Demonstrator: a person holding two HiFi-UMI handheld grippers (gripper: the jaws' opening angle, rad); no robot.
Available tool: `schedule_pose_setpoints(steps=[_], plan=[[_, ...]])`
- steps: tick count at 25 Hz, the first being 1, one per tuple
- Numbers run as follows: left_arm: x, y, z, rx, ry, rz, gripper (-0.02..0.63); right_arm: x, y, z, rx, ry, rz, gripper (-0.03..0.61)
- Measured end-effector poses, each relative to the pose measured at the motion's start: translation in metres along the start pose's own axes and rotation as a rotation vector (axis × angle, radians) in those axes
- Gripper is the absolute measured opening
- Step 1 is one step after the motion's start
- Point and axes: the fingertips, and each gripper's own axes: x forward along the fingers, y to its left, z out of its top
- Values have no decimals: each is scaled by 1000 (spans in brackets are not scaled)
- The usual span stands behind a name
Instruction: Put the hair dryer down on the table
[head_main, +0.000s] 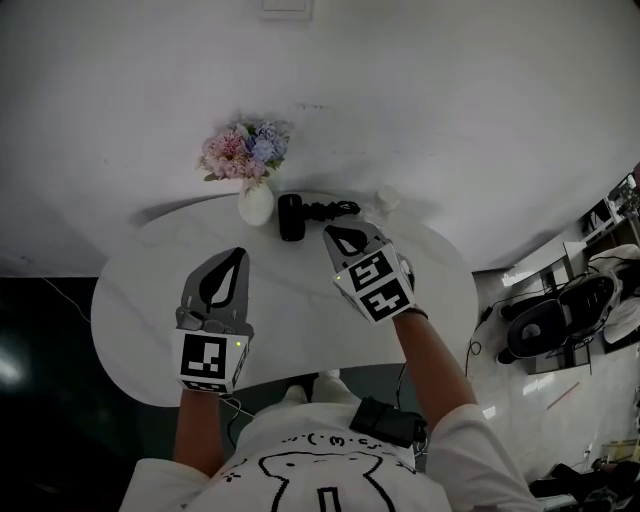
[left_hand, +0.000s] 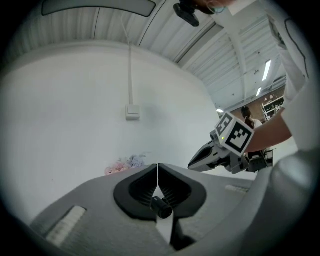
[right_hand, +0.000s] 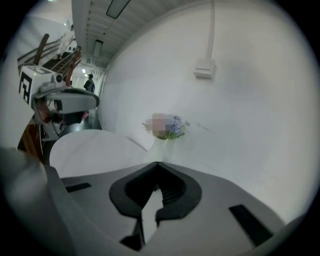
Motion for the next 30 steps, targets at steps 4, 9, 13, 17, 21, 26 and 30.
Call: schedule_pose_setpoints(steps=[4, 9, 13, 17, 21, 26, 30], plan=[[-1, -3, 8, 4, -24, -7, 20, -29, 1, 23, 56, -108, -45, -2], [0, 0, 23, 13, -53, 8, 20, -70, -11, 41, 174, -233, -118, -2], [0, 2, 32, 24, -70, 23, 20, -91, -26, 42, 209, -267, -154, -2], [1, 9, 41, 19, -90, 61, 20, -113, -40, 45, 190, -314, -206, -2], [4, 12, 51, 6, -115, 99, 20, -136, -53, 48, 205, -381, -250, -2], [9, 3, 69, 11, -146, 112, 20, -156, -61, 44, 221, -435, -274, -2], [13, -6, 76, 28, -160, 107, 20, -156, -60, 40, 214, -437, -265, -2]])
